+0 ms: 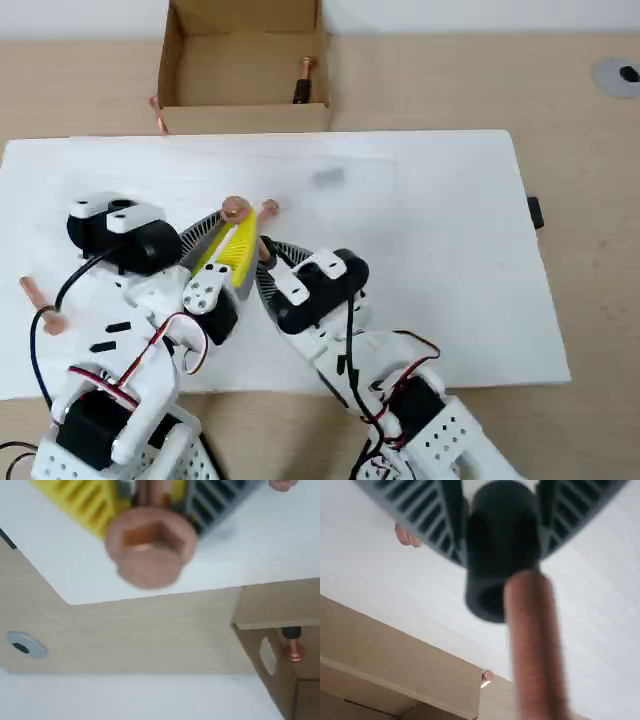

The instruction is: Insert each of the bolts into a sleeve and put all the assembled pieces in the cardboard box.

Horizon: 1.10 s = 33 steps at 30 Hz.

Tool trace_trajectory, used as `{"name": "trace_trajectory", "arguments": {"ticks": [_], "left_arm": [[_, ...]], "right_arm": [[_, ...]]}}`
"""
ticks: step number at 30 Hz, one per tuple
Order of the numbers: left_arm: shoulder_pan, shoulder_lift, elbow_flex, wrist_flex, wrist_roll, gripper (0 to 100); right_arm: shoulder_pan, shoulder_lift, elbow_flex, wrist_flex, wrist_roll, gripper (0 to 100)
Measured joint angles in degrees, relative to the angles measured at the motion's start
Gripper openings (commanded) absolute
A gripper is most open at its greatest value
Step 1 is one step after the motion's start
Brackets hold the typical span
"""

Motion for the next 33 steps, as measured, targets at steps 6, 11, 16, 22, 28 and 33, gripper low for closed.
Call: {"name": "trace_trajectory", "arguments": {"ticks": [6,11,16,22,28,33], "left_arm": [[0.2,0.0,0.0,0.0,0.0,1],[0.2,0.0,0.1,-1.2,0.0,1],[-1.9,0.0,4.6,-9.6,1.4,1],[-2.6,0.0,7.5,-12.8,2.6,1],[-2.7,0.0,7.6,-12.4,2.6,1],[-4.6,-0.4,7.6,-9.6,2.7,1]], "right_arm": [[0.0,0.0,0.0,0.0,0.0,0.9],[0.0,0.0,0.0,0.0,0.0,0.9],[0.0,0.0,0.0,0.0,0.0,0.9],[0.0,0.0,0.0,0.0,0.0,0.9],[0.0,0.0,0.0,0.0,0.0,0.9],[0.0,0.0,0.0,0.0,0.0,0.9]]}}
